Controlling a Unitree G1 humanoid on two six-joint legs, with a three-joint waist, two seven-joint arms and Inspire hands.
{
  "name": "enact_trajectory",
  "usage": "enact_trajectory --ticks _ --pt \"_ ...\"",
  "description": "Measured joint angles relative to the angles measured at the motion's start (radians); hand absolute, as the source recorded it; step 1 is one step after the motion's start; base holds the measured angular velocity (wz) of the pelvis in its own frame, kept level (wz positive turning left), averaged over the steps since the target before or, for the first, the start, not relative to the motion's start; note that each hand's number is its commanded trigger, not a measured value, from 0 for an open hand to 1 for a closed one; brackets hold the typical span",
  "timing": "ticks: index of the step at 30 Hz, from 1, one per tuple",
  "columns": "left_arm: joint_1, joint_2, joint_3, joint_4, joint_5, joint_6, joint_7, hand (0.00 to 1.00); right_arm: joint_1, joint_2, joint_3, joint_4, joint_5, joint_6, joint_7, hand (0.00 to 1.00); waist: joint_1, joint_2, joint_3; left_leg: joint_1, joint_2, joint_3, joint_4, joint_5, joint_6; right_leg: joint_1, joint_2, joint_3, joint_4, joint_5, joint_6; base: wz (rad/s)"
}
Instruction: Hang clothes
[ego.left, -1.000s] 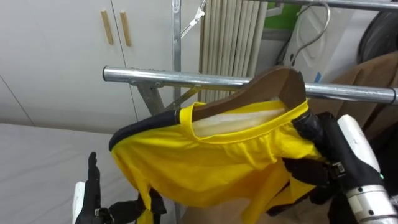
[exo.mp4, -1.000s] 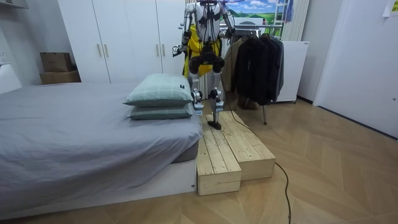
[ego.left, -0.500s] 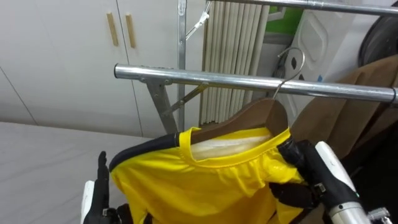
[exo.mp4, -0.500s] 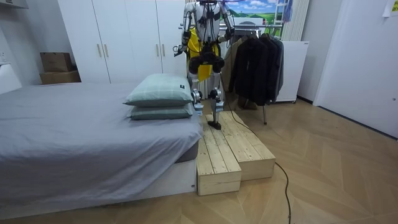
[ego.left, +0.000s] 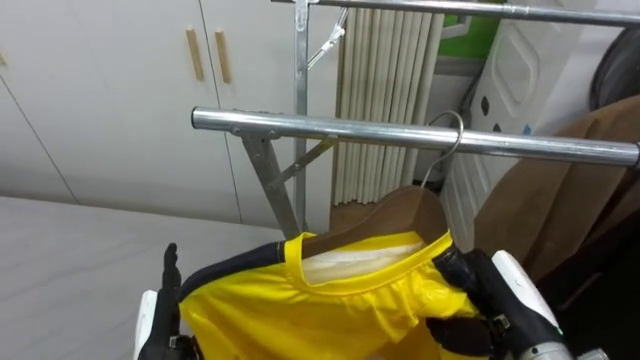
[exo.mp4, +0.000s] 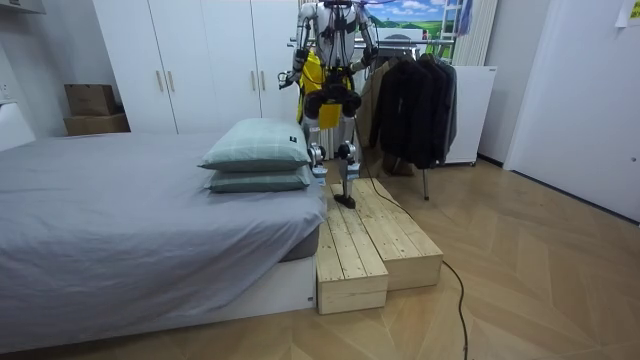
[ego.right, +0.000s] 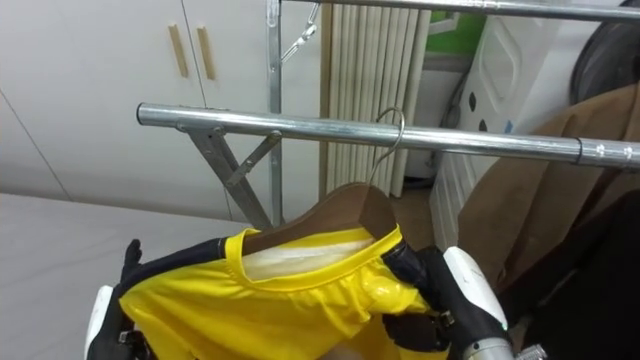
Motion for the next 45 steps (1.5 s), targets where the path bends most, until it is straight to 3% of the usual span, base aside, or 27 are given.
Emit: enact_trajectory --ticks 6,13,23,29,45 --pt "0.001 0.001 0.000 0.001 0.001 -0.005 -0.018 0.00 -0.029 0.023 0.000 0.100 0.009 -0.059 -0.026 1.00 0.007 -0.002 0.0067 0.002 -0.001 -0.007 0.002 0.000 0.000 0.011 -0.002 -0.007 -0.010 0.001 -0.002 0.03" --pt "0.003 0.001 0.032 0.001 0.009 -0.006 -0.034 0.00 -0.035 0.042 -0.005 0.157 0.012 -0.097 -0.048 1.00 0.008 -0.001 0.0073 0.005 -0.001 -0.017 0.002 0.000 0.000 0.019 -0.004 -0.018 -0.017 0.003 -0.003 0.04" --pt "0.003 0.000 0.038 0.000 0.029 -0.006 -0.057 0.00 -0.063 0.042 -0.006 0.212 0.011 -0.109 -0.066 1.00 0.008 0.002 0.0051 0.015 0.000 -0.021 0.000 0.000 0.000 0.035 -0.006 -0.028 -0.027 0.004 -0.005 0.01" --pt "0.003 -0.002 0.039 0.000 0.029 -0.006 -0.064 0.00 -0.063 0.042 -0.006 0.223 0.005 -0.109 -0.075 1.00 0.008 -0.007 -0.0007 0.017 0.000 -0.022 0.000 0.000 -0.001 0.038 -0.007 -0.031 -0.030 0.004 -0.006 0.00" --pt "0.003 -0.007 0.039 0.000 0.028 -0.006 -0.082 0.00 -0.063 0.042 -0.005 0.227 0.000 -0.108 -0.099 1.00 0.009 -0.010 0.0017 0.017 0.000 -0.022 0.000 0.000 -0.001 0.039 -0.007 -0.031 -0.031 0.004 -0.006 0.00"
